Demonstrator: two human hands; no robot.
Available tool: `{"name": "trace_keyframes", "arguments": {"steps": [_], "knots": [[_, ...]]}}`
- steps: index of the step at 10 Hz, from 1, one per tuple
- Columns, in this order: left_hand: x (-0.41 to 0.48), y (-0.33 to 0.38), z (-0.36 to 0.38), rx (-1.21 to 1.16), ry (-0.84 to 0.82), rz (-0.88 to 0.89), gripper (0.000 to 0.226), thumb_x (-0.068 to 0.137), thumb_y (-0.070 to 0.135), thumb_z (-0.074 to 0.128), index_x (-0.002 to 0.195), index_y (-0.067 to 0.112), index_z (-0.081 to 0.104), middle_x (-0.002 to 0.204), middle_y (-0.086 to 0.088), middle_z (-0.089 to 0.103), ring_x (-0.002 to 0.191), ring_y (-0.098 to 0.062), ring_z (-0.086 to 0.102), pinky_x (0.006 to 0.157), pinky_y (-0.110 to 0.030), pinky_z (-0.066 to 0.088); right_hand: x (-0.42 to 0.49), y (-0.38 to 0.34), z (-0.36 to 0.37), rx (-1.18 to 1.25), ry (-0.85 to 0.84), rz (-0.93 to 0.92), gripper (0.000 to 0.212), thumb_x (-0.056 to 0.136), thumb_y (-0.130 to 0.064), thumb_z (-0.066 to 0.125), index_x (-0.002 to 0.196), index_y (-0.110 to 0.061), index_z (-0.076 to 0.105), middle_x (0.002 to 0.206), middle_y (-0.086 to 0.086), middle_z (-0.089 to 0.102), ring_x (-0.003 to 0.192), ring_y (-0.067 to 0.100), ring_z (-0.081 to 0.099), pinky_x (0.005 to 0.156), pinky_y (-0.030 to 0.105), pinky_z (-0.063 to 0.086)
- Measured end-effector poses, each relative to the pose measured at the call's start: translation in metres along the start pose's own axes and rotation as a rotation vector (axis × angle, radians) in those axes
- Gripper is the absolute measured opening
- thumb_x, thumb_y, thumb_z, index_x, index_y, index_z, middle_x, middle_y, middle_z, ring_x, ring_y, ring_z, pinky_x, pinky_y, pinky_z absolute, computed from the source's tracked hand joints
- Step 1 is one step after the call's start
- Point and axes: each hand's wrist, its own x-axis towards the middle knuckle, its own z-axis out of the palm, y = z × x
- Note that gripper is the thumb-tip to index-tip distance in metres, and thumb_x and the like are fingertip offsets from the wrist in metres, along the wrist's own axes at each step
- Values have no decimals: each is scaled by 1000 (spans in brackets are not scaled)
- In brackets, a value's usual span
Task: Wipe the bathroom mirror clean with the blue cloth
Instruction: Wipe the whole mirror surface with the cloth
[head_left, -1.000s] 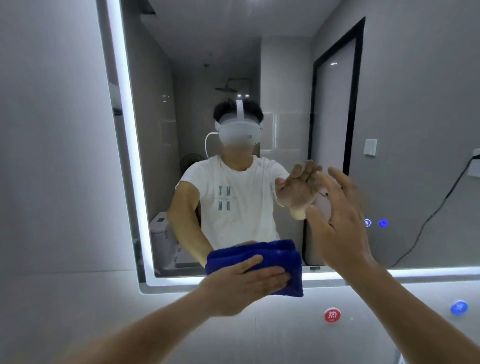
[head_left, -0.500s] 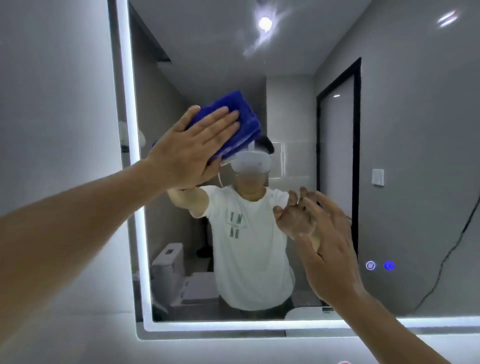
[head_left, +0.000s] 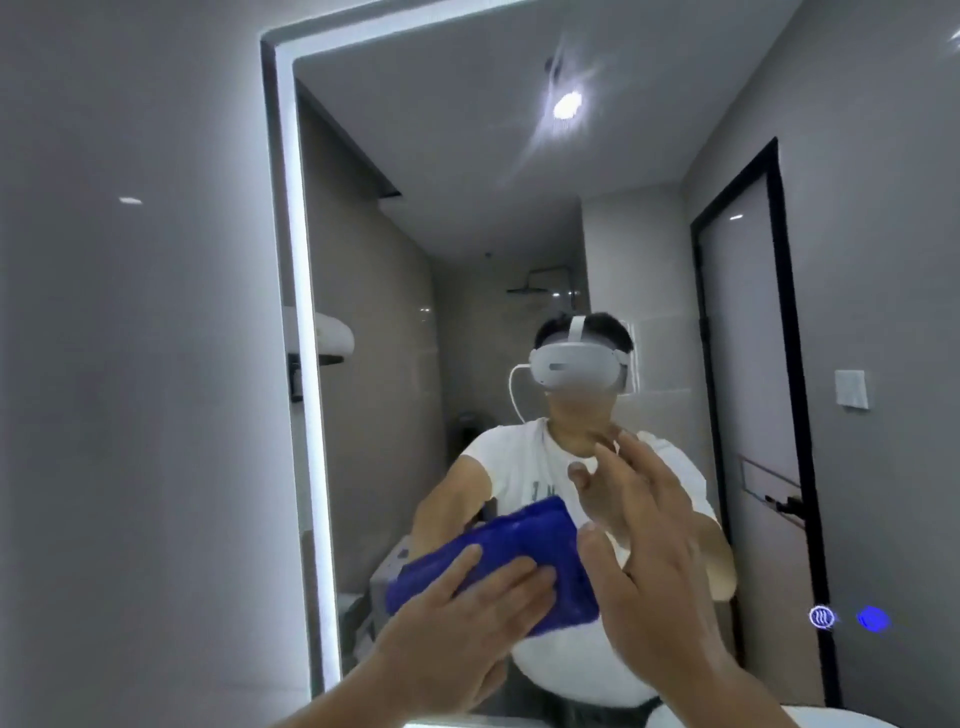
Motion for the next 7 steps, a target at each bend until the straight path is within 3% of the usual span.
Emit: {"name": "trace_keyframes", "arguments": {"steps": [1,2,3,4,5,6,7], "knots": [[2,-28,1,-823,222,183,42,95,32,58,136,26,55,134,14,61,130,-6,50,110,-27,39,10,-2,-5,-18,1,-33,66,78,-42,31,139,-22,48,150,-15,33,140,1,23,115,29,28],[15,-78,-2,-1295,74,95,29,92,32,63,119,27,71,119,12,70,115,-2,61,106,-24,42,24,-9,-10,-16,25,-64,67,77,-41,33,139,-23,47,150,-16,32,140,1,24,110,13,23],[33,-155,-16,-6,84,513,55,100,33,41,153,24,31,159,7,32,150,-13,19,122,-38,15,38,-20,-6,-8,27,-96,62,78,-31,45,140,-24,47,149,-19,31,139,5,28,111,31,34],[72,-227,-38,-101,2,292,63,100,35,44,157,22,20,164,2,19,152,-18,11,123,-45,14,59,-32,5,-12,82,-132,61,76,-28,50,137,-20,51,148,-10,37,138,8,32,109,44,38],[99,-275,-42,-102,34,143,64,101,40,39,158,20,16,165,1,18,152,-19,13,121,-46,21,94,-44,12,-76,72,-156,60,81,-40,42,139,-28,45,152,-16,28,140,0,21,117,32,23],[120,-320,-46,-53,62,-8,64,101,45,32,158,22,13,164,1,18,152,-16,10,121,-46,23,139,-56,16,-155,44,-165,69,78,-46,29,146,-36,29,153,-23,15,137,-10,6,116,18,8],[137,-357,-60,-18,82,-127,66,99,45,27,158,24,3,164,4,8,152,-8,-2,124,-37,11,185,-74,20,-211,89,-242,70,79,-41,32,149,-33,28,154,-17,17,140,0,10,119,32,15]]}}
